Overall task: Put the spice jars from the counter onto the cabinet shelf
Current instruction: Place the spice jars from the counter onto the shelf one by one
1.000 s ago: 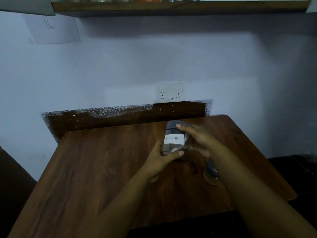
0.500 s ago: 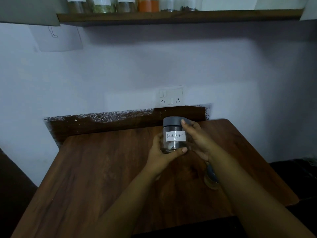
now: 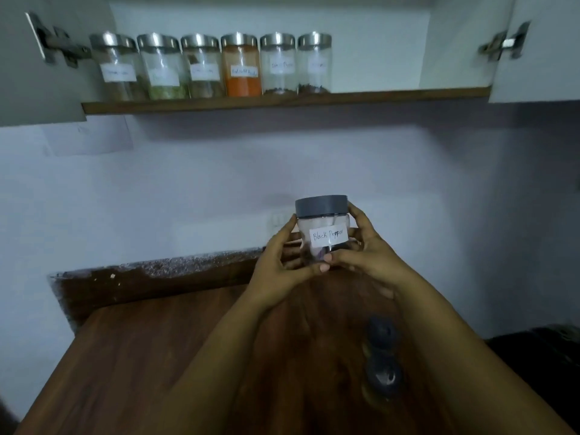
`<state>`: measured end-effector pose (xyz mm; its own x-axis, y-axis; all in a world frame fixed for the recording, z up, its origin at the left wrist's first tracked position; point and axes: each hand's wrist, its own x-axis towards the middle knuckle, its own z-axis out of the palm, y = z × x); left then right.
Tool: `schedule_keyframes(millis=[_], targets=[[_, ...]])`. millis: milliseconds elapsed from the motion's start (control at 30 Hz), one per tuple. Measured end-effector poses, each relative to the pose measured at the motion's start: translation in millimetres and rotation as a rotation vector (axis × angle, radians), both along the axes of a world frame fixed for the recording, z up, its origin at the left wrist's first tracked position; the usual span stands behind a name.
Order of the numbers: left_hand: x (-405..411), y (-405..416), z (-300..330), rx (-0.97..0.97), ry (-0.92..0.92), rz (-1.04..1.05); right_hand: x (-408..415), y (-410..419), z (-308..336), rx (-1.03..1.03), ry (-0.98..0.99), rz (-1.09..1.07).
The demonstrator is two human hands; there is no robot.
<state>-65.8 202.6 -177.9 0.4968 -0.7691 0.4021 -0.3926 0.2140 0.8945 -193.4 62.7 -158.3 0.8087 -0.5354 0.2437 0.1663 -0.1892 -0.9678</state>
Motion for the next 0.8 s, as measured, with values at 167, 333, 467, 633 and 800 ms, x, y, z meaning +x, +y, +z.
schedule_keyframes(millis=[167, 333, 467, 633, 800], targets=[[-1, -56, 97, -0.145, -0.261, 0.044, -1, -52, 89, -0.158, -0.21, -0.095], [1, -118, 184, -0.235, -0.574, 0.154, -1, -114, 182, -0.335, -0.327, -0.115], [12, -171, 222, -0.231, -0.771, 0.423, 10, -166, 230, -0.45, -0.263, -0.133], [36, -221, 232, -0.21, -1.063, 0.809, 35, -228, 263, -0.559, -0.043, -0.161], [91, -241, 195, -0.352, -1.114, 1.148, 74, -262, 266, -0.589, 0.121, -0.163]])
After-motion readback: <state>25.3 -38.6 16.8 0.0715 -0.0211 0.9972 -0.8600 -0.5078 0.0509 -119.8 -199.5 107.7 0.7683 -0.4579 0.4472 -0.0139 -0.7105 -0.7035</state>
